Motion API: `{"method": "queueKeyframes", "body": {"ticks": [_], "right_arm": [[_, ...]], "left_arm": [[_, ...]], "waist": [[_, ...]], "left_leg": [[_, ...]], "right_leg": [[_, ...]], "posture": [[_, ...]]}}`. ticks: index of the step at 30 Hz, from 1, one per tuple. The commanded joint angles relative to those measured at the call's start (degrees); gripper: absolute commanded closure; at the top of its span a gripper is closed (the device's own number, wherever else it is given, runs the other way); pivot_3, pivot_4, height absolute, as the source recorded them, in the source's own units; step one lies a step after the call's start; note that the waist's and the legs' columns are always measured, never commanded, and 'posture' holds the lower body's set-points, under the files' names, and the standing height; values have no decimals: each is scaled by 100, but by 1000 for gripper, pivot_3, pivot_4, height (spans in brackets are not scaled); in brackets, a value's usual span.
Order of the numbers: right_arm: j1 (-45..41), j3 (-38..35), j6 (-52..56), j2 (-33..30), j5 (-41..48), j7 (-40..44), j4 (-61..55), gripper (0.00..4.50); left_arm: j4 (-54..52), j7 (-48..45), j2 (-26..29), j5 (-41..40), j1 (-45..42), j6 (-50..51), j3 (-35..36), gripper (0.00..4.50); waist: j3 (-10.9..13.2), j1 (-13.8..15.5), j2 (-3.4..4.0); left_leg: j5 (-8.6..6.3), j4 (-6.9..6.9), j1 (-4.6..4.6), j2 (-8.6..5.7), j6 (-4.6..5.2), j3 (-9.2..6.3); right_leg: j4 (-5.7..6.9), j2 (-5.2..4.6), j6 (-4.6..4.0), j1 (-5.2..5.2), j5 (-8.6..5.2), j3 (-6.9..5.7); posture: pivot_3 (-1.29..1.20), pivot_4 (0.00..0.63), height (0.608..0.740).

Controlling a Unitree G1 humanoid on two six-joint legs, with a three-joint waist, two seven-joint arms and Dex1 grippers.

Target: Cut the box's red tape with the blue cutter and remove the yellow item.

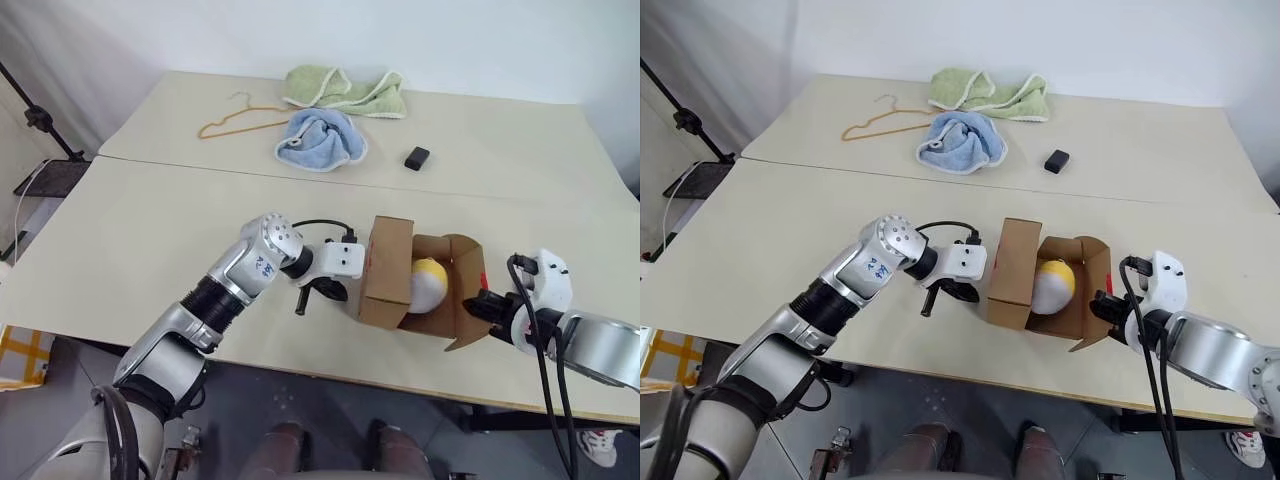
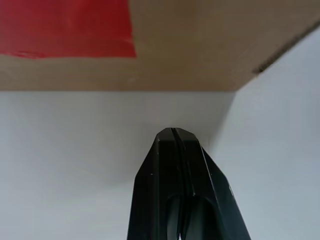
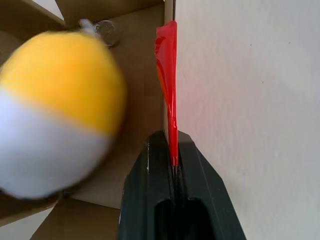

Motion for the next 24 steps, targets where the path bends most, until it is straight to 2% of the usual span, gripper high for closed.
{"method": "queueKeyframes", "body": {"ticks": [1, 3, 6, 11, 16, 24], "right_arm": [[-111, -30, 113, -236, 31, 3, -97, 4493], [-165, -23, 172, -384, 31, 18, -119, 4493], [-207, -6, 220, -530, 31, 34, -111, 4493], [-240, 0, 268, -657, 31, 90, -144, 4493], [-297, 16, 229, -709, 31, 106, -212, 4493], [-236, 19, 145, -680, 31, 50, -362, 4493]], "left_arm": [[148, 59, -140, -212, -264, 179, 322, 4500], [452, -38, -230, -672, -743, 449, 866, 4500], [813, -178, -378, -1213, -1366, 650, 1401, 4500], [1139, -398, -761, -1728, -1990, 669, 1773, 4500], [1112, -719, -1038, -1617, -1858, 391, 1334, 4500], [1478, -760, -1021, -1118, -1546, -403, 699, 4500]], "waist": [[2, -7, 0], [15, -22, -6], [30, -37, -26], [29, -35, -26], [33, -43, -31], [33, -65, -31]], "left_leg": [[-1, 1, -4, -1, 2, 1], [-2, 2, -18, 0, 3, 0], [8, 13, -84, 2, -11, 3], [10, -1, -84, 6, -16, 12], [7, 3, -83, 9, -9, 36], [8, 14, -76, 30, -9, 69]], "right_leg": [[-2, -3, 0, -2, 0, 3], [0, -4, 1, -16, 0, 5], [15, 8, 15, -83, 8, -4], [19, 8, 18, -89, 10, -50], [13, 6, 27, -85, 15, -60], [13, 6, 51, -86, 28, -57]], "posture": [[0, 150, 740], [0, 150, 740], [0, 150, 740], [0, 150, 740], [0, 150, 740], [0, 150, 740]]}}
